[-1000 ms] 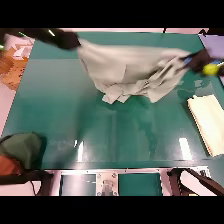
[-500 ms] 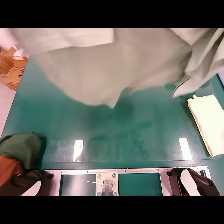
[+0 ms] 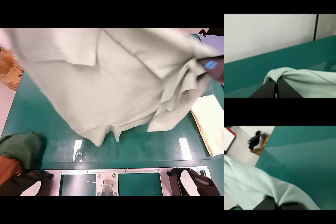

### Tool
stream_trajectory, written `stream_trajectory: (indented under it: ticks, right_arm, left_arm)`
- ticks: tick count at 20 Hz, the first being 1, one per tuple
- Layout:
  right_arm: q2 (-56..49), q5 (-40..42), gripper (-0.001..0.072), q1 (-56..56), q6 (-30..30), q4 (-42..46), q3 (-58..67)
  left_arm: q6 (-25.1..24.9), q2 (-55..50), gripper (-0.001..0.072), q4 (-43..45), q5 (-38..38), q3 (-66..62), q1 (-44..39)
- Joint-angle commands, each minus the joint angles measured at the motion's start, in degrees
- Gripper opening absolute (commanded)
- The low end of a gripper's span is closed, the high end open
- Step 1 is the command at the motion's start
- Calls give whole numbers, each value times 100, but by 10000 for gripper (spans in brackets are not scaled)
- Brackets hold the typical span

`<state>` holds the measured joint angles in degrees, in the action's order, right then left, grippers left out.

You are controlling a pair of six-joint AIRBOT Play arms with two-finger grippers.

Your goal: Fold the shirts.

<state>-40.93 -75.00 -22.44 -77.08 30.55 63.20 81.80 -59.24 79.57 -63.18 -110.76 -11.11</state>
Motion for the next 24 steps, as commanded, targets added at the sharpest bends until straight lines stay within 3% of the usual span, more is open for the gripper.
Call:
stream_trajectory:
  ticks: [1,5,8,9,10,11,14,18,20,24]
  right_arm:
    - [-752,1276,18,369,717,-11,-1478]
    - [-3058,2791,18,1010,1541,-271,-1716]
    - [-4660,2623,19,1045,1871,-654,-916]
    - [-4992,2494,21,1038,1871,-643,-605]
    - [-5222,2345,96,1023,1869,-627,-297]
    - [-5316,2153,183,975,1869,-590,-28]
    - [-5222,1169,241,601,1672,-256,629]
    - [-4503,184,220,111,1274,625,420]
    - [-3926,190,214,37,1062,1209,-168]
    - [-2555,267,214,0,446,2017,-1744]
  left_arm:
    - [-404,-1108,27,-678,232,562,4]
    - [-730,-3086,27,-1998,990,828,4]
    - [-730,-4059,29,-2935,1224,826,4]
    - [-730,-4190,92,-2964,1239,828,4]
    - [-728,-4240,430,-2935,1207,828,7]
    - [-726,-4229,592,-2896,1110,817,46]
    - [-664,-4201,591,-2874,-256,297,444]
    - [9,-4166,589,-2865,-2389,-153,1202]
    - [94,-4166,419,-2826,-3008,-57,1335]
    - [133,-4166,418,-2719,-3554,546,1167]
